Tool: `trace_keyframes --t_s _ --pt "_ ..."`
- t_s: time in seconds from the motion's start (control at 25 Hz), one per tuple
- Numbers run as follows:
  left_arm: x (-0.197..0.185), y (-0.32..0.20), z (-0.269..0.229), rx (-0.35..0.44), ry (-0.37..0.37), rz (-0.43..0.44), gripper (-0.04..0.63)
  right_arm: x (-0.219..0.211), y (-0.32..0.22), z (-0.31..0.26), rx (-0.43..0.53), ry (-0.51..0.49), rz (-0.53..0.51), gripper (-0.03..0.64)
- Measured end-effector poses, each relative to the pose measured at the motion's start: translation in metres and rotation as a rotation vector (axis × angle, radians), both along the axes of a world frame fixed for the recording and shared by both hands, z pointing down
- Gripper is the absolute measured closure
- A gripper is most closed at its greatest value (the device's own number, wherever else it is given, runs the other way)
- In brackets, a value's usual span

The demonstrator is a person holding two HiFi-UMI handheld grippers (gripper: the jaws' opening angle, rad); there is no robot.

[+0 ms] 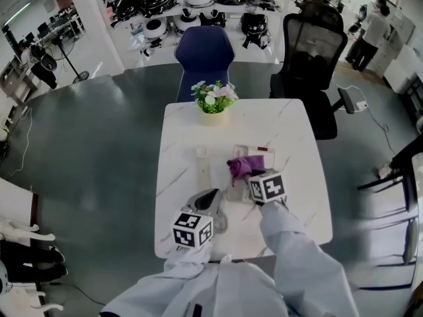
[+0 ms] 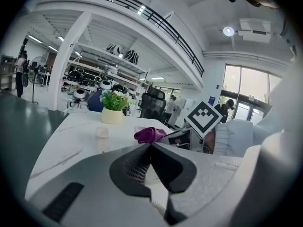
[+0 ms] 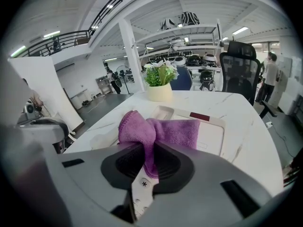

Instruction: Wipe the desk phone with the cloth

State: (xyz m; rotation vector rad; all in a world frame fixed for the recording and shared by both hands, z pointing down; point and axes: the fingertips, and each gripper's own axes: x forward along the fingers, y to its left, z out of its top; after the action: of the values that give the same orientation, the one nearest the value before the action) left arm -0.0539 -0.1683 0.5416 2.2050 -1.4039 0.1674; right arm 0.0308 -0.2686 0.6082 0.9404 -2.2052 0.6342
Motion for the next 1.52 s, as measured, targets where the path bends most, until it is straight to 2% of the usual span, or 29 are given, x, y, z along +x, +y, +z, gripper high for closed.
trace_keyframes --t_s 0.4,1.52 --pt "0.000 0.008 -0.002 0.004 0.004 0.001 0.597 -0.001 0.012 0.006 0.033 0.070 -0.041 0.580" --pt "0.006 0.033 -0.002 0.003 0.015 0.024 0.597 -0.003 0.057 0.018 -0.015 0.093 -0.077 0.580"
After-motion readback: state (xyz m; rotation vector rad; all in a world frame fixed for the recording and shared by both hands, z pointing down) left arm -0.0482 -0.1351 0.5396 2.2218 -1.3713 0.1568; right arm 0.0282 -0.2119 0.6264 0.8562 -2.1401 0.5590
